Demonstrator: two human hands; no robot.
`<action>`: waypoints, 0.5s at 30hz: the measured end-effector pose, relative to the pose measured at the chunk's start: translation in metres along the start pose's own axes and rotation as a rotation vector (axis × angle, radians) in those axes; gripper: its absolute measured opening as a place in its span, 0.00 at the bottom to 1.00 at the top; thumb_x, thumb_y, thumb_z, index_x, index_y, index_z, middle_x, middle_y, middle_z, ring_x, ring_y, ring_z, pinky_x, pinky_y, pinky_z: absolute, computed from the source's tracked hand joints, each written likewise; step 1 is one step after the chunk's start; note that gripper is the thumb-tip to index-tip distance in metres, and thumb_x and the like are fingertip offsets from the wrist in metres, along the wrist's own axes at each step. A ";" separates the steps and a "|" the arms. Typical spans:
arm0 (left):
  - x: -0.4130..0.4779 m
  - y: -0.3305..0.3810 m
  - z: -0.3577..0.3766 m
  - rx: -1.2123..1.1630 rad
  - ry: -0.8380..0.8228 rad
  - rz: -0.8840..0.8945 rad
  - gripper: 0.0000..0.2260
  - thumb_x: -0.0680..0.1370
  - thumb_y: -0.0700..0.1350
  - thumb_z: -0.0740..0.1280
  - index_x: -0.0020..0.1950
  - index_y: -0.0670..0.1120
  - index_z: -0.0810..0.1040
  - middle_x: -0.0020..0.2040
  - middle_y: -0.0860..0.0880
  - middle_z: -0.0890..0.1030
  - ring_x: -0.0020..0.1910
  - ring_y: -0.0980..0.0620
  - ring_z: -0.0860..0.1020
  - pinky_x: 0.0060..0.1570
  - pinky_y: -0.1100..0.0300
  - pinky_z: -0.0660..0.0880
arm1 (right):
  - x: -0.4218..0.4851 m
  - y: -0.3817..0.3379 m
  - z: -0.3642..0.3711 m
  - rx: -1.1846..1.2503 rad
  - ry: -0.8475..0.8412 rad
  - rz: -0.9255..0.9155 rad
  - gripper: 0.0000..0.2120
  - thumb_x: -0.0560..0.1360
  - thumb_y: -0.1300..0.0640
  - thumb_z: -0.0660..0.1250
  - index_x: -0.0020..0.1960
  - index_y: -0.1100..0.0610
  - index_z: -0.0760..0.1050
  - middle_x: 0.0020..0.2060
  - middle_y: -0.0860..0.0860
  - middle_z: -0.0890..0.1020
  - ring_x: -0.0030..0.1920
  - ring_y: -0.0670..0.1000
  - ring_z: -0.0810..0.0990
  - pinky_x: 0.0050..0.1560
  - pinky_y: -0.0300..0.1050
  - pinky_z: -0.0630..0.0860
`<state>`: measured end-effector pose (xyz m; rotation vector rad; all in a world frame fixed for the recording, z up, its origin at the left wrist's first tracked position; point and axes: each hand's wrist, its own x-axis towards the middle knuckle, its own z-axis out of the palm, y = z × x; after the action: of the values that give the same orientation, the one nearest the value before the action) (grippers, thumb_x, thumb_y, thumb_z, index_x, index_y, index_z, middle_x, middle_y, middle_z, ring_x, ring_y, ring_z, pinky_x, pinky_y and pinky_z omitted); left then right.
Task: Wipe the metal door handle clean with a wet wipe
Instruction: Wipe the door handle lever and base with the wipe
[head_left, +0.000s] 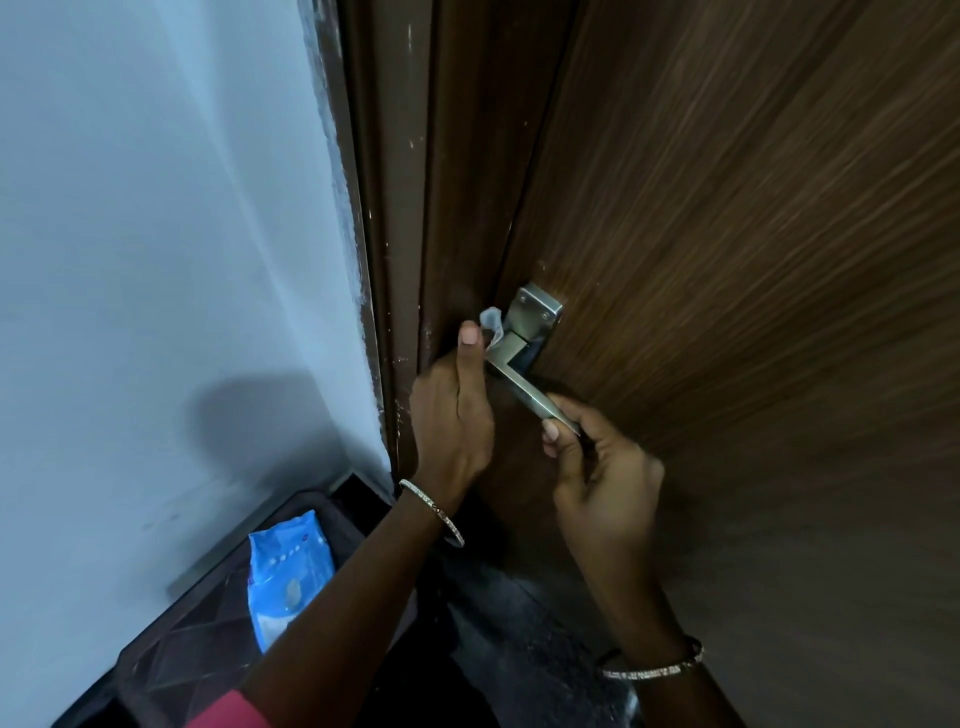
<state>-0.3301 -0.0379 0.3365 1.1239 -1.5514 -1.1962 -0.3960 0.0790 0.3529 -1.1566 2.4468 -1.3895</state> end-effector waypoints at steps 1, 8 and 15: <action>0.002 0.005 0.000 -0.005 0.002 0.062 0.31 0.84 0.59 0.47 0.44 0.40 0.82 0.32 0.45 0.81 0.33 0.50 0.79 0.39 0.47 0.74 | 0.000 0.000 0.000 -0.001 0.004 -0.002 0.11 0.79 0.59 0.68 0.60 0.55 0.83 0.45 0.49 0.88 0.46 0.46 0.87 0.48 0.46 0.84; 0.000 -0.012 0.000 -0.026 -0.011 0.093 0.30 0.84 0.58 0.44 0.59 0.48 0.83 0.41 0.41 0.84 0.44 0.44 0.83 0.43 0.57 0.76 | -0.001 0.005 0.002 0.029 0.036 -0.010 0.10 0.79 0.59 0.69 0.59 0.54 0.83 0.45 0.48 0.88 0.45 0.45 0.87 0.47 0.51 0.84; -0.004 -0.009 0.001 -0.097 0.019 -0.023 0.29 0.83 0.59 0.44 0.62 0.50 0.83 0.38 0.32 0.82 0.43 0.34 0.82 0.50 0.48 0.78 | -0.002 0.003 0.003 0.001 0.044 -0.015 0.10 0.80 0.57 0.68 0.59 0.55 0.83 0.46 0.50 0.88 0.45 0.47 0.87 0.47 0.51 0.84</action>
<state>-0.3290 -0.0346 0.3267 1.0890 -1.4536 -1.2593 -0.3954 0.0790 0.3482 -1.1594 2.4717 -1.4349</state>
